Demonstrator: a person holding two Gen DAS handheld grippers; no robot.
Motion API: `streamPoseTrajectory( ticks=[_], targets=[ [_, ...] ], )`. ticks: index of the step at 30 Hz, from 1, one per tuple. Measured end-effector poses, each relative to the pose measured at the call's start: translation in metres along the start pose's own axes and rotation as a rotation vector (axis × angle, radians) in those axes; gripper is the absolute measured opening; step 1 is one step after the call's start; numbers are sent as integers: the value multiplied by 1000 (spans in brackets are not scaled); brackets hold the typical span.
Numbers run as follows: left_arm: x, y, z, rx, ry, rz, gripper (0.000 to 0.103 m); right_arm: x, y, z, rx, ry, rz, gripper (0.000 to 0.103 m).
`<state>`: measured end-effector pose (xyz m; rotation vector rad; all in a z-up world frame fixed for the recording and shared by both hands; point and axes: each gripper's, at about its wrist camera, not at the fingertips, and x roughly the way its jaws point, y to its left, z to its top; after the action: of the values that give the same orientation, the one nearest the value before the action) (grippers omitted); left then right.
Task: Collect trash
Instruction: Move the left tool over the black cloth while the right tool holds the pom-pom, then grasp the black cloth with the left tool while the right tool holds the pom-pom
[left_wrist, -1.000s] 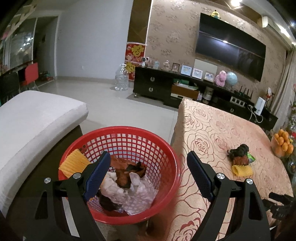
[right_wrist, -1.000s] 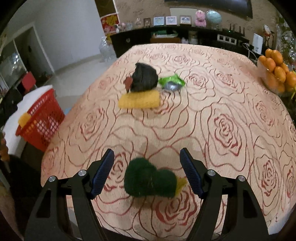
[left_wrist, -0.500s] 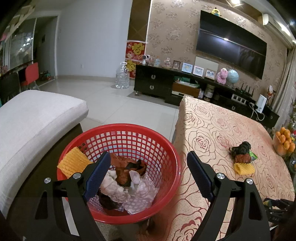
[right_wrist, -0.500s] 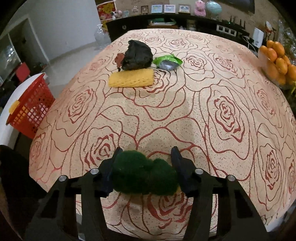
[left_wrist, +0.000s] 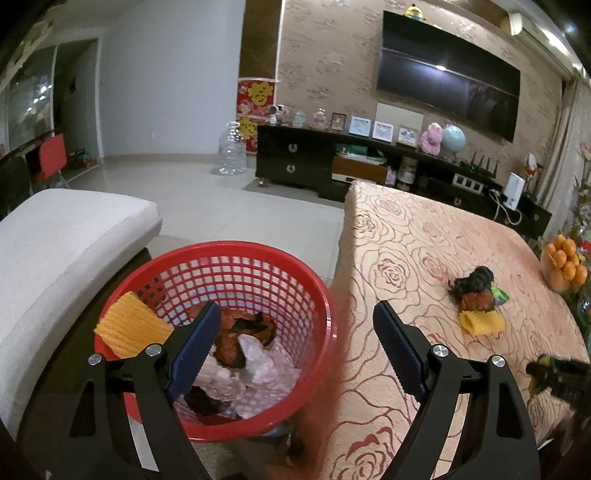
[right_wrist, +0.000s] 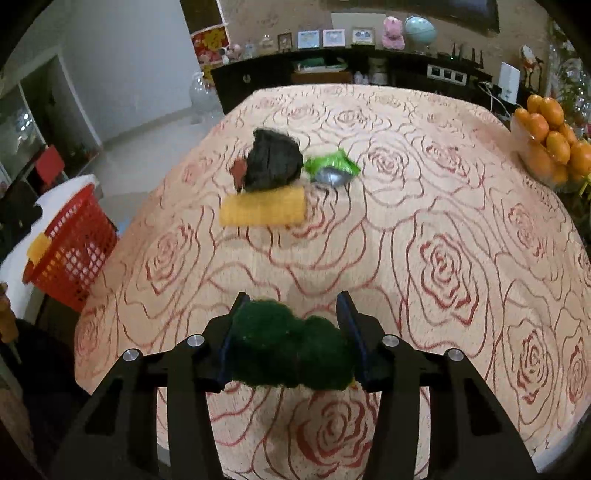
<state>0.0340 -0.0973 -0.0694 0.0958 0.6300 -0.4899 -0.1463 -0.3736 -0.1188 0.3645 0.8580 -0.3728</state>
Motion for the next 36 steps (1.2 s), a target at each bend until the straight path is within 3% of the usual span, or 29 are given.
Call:
streamPoseTrajectory(
  ticks=[16, 27, 36],
  targets=[
    [23, -51, -3, 97, 54, -55, 81, -4, -19, 73, 50, -110, 22, 47],
    [60, -119, 9, 183, 94, -141, 81, 3, -39, 62, 97, -104, -3, 47],
    [113, -202, 18, 275, 193, -282, 81, 0, -75, 58, 203, -106, -18, 47]
  ],
)
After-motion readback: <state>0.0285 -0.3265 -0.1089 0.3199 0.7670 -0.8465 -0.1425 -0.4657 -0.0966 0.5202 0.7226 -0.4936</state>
